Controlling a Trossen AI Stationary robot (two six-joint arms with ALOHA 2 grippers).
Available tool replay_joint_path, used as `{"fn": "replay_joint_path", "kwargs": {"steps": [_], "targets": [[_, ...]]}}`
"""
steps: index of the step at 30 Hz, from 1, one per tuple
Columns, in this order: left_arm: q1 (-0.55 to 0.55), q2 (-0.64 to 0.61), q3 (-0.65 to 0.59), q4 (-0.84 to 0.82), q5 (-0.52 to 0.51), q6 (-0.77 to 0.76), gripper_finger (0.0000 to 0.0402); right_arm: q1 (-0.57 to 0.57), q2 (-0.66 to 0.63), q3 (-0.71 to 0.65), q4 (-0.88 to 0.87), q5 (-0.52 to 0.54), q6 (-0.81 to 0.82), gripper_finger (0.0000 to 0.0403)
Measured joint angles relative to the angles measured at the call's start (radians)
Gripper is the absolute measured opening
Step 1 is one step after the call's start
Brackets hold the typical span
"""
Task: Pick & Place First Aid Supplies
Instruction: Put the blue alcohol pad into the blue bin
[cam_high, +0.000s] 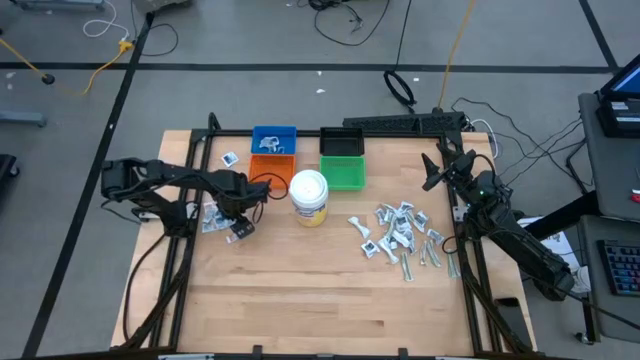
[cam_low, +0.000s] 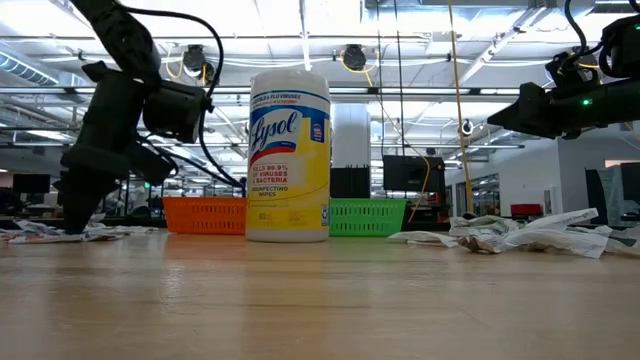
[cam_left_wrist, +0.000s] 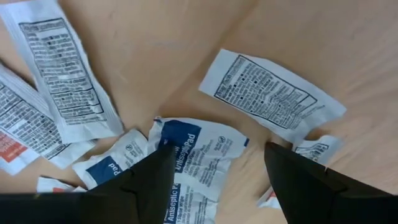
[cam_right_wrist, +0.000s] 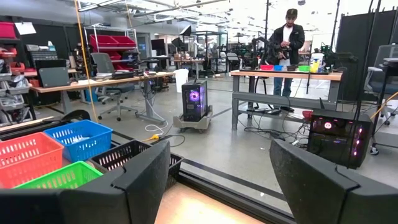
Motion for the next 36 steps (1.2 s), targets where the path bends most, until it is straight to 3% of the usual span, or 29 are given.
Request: {"fn": "replay_joint_path", "kwargs": {"steps": [17, 21, 36], "targets": [[0.002, -0.009, 0.019, -0.028, 0.017, -0.086, 0.0015, 0.000, 0.000, 0.000, 0.000, 0.000, 0.000, 0.0271], [0.003, -0.021, 0.045, -0.052, 0.061, -0.092, 0.0012, 0.000, 0.000, 0.000, 0.000, 0.000, 0.000, 0.0273], [0.066, -0.116, 0.188, -0.282, 0.064, -0.081, 0.0015, 0.000, 0.000, 0.000, 0.000, 0.000, 0.000, 0.0274]]}}
